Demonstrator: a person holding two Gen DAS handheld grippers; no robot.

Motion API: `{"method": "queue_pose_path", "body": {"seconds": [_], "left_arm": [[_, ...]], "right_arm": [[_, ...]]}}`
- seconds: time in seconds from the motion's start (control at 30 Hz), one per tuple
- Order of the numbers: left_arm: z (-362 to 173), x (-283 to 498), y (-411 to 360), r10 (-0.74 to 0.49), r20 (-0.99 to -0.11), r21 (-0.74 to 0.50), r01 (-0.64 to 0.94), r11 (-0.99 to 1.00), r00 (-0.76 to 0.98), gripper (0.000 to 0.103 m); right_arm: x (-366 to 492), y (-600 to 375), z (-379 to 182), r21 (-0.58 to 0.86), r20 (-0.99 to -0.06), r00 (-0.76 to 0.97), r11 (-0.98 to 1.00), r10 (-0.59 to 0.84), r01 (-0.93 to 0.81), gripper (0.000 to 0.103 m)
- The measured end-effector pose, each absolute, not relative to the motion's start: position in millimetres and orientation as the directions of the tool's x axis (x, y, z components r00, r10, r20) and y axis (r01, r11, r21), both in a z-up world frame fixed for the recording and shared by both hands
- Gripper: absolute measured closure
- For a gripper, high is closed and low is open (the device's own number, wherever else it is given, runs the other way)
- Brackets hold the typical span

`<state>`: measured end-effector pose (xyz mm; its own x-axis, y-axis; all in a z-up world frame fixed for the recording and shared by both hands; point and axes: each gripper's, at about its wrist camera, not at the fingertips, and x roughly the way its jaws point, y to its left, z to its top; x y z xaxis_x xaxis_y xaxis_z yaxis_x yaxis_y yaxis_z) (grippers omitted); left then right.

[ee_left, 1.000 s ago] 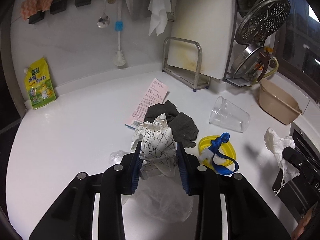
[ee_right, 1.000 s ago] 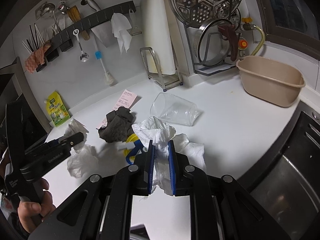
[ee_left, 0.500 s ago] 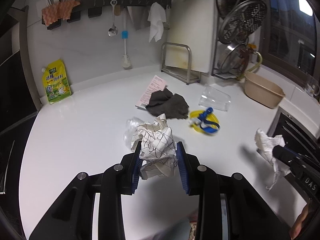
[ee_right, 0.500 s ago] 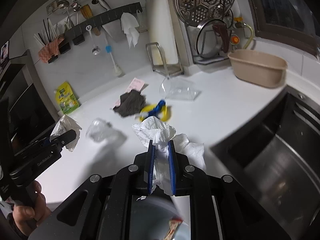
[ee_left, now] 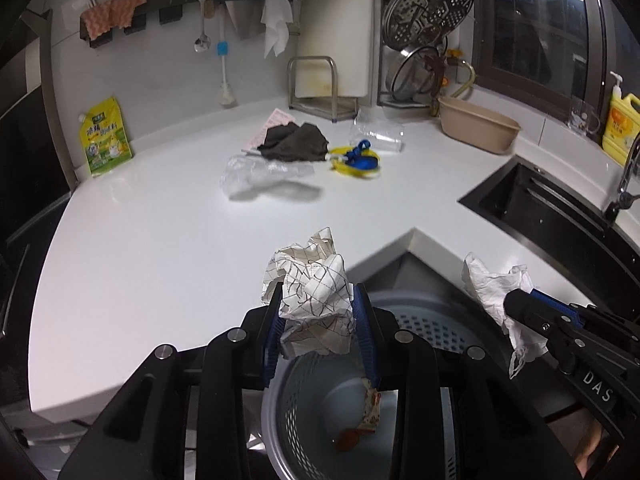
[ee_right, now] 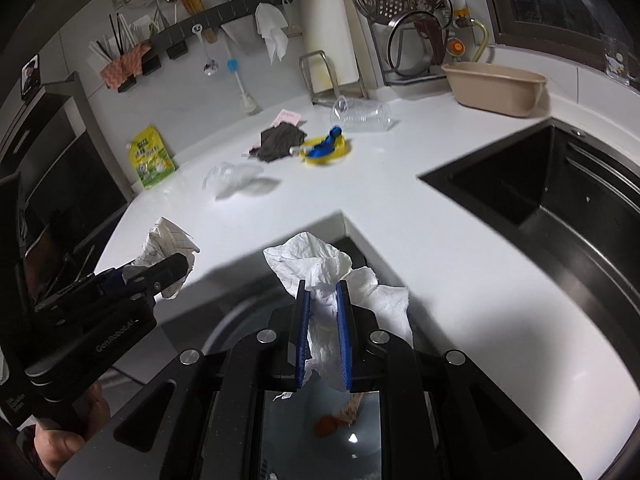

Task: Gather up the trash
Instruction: 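Carry tissue and paper over the bin and open both tools to drop them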

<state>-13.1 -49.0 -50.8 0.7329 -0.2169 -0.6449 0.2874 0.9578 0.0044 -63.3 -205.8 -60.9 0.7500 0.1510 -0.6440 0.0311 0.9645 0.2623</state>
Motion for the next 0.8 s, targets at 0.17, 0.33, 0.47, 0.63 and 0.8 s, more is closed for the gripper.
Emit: {"method": "queue_pose_path", "body": {"seconds": [0.17,0.33,0.47,0.63,0.8], "left_arm": [[-67.7,-23.9,-46.6,-0.213,-0.673,-0.001,0.287,0.958,0.708,0.07],[-79.3,-32.0,-45.4,-0.211,-0.694,-0.006,0.289,0.957,0.688,0.07],[-89.7,-33.7,-45.4,-0.218,-0.719,-0.017,0.296,0.955,0.66,0.07],[-98.8,-34.5,-45.7,-0.227,-0.739,-0.033,0.302,0.953,0.635,0.07],[-110.4,-31.8,-48.5,-0.226,-0.761,-0.036,0.309,0.95,0.608,0.07]], "right_arm": [[-78.7,-198.4,-73.9,0.262,-0.668,0.726,0.965,0.164,0.022,0.09],[-87.6,-190.5,-81.6,0.245,-0.676,0.72,0.969,0.156,0.02,0.09],[-91.2,-189.1,-90.4,0.269,-0.687,0.704,0.963,0.18,0.017,0.09],[-92.2,-189.9,-101.8,0.265,-0.705,0.687,0.964,0.176,0.026,0.09],[-90.1,-193.6,-116.6,0.276,-0.725,0.665,0.961,0.182,0.037,0.09]]}}
